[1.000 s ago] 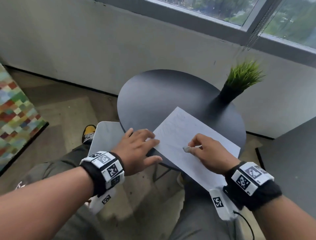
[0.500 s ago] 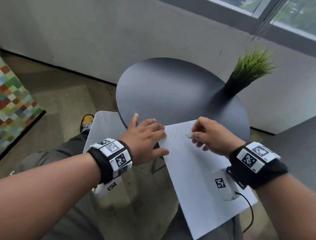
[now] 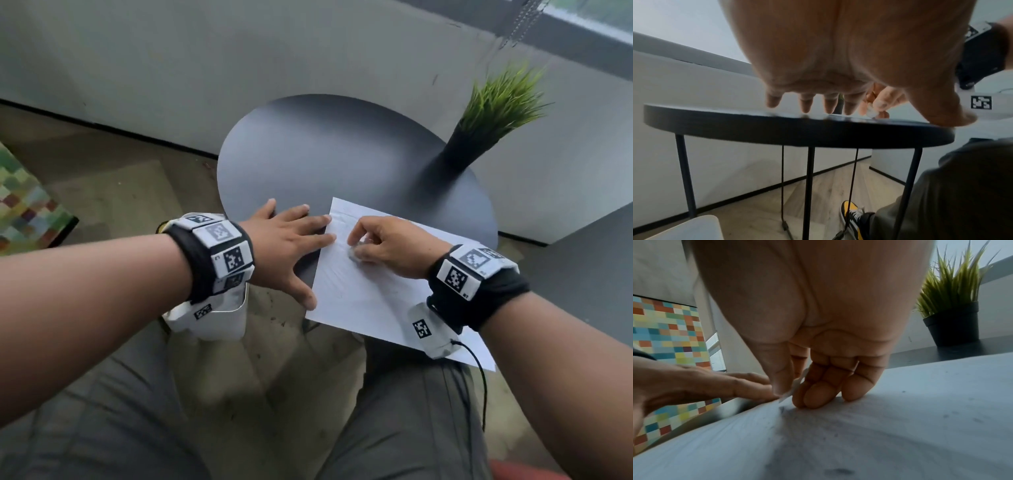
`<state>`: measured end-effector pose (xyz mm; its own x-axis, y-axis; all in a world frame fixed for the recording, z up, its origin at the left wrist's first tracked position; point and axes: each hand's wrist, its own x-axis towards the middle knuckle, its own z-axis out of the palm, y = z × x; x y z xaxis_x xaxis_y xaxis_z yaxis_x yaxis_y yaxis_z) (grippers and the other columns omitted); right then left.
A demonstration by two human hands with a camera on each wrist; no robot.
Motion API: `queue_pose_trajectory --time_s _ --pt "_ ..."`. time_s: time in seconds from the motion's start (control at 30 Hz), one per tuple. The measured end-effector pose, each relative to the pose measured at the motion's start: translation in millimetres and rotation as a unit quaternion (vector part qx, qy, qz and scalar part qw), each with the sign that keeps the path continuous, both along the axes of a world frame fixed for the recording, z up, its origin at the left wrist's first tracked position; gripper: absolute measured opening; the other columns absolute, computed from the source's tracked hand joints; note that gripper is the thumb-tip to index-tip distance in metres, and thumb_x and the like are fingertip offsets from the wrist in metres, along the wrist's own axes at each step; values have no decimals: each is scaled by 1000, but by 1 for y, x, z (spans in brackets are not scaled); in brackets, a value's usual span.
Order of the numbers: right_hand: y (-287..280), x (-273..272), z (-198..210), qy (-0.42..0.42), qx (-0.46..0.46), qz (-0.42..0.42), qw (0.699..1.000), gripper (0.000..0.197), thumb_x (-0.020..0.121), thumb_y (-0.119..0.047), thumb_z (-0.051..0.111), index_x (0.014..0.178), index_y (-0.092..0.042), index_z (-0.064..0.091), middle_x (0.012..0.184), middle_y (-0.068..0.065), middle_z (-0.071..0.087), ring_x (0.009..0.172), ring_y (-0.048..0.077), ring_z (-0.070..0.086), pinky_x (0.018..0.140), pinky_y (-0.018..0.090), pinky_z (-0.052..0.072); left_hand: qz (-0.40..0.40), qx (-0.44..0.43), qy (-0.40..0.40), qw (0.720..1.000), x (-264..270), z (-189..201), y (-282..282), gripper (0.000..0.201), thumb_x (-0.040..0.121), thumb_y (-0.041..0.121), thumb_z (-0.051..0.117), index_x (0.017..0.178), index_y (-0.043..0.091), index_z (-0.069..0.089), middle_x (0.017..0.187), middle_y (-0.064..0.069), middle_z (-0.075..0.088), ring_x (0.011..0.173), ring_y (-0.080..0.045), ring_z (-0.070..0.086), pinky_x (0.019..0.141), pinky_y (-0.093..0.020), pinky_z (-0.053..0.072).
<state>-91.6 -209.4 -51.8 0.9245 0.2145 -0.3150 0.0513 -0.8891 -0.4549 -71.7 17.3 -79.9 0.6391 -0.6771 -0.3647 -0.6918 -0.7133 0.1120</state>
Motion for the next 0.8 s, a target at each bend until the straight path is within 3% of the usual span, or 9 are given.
queue_pose_trajectory --time_s 0.1,0.2,0.43,0.53,0.63,0.77,0.8 --pt "6 1 -3 -38 -25 -1 999 12 87 -29 65 97 -25 61 79 -13 63 75 4 55 64 19 40 -16 11 -25 999 3 -3 -2 122 60 99 38 157 37 -3 164 17 -12 151 -18 -11 117 -61 6" --pt "13 5 -8 -62 -29 -4 998 13 86 -31 65 96 -24 61 84 -11 63 81 11 57 68 23 39 -25 18 -16 999 9 -2 -4 123 60 100 32 157 35 -4 164 17 -14 152 -17 -14 117 -62 6" --pt "14 17 -11 -71 -52 -55 995 13 87 -32 64 94 -22 60 94 -2 64 89 19 59 75 29 43 -25 13 -9 1000 28 -1 -16 123 64 97 37 159 31 -4 164 17 -15 152 -16 -15 117 -64 5" --pt "28 2 -8 -72 -55 53 995 12 89 -26 61 99 -20 61 101 -1 65 92 20 57 78 29 42 -36 -4 -5 999 33 -5 -16 124 59 99 39 158 36 -1 165 17 -11 153 -17 -11 115 -67 8" --pt "39 -8 -4 -35 -53 156 986 11 89 -24 62 98 -18 61 92 -2 64 86 20 57 76 32 44 -42 -15 -8 999 35 -6 -16 125 54 101 37 156 39 -1 165 18 -9 153 -18 -9 115 -68 9" --pt "25 19 -3 -70 -88 -11 994 11 87 -26 61 91 -16 60 91 -1 62 89 21 57 71 29 38 -40 -14 -21 999 36 -10 -15 128 52 103 30 158 36 1 165 19 -9 153 -16 -8 115 -64 11" --pt "26 18 -5 -87 -97 -18 991 11 88 -26 59 91 -16 58 92 0 62 88 22 55 71 29 38 -39 -18 -23 999 36 -11 -14 127 52 103 29 157 36 2 165 20 -8 153 -16 -8 115 -64 11"
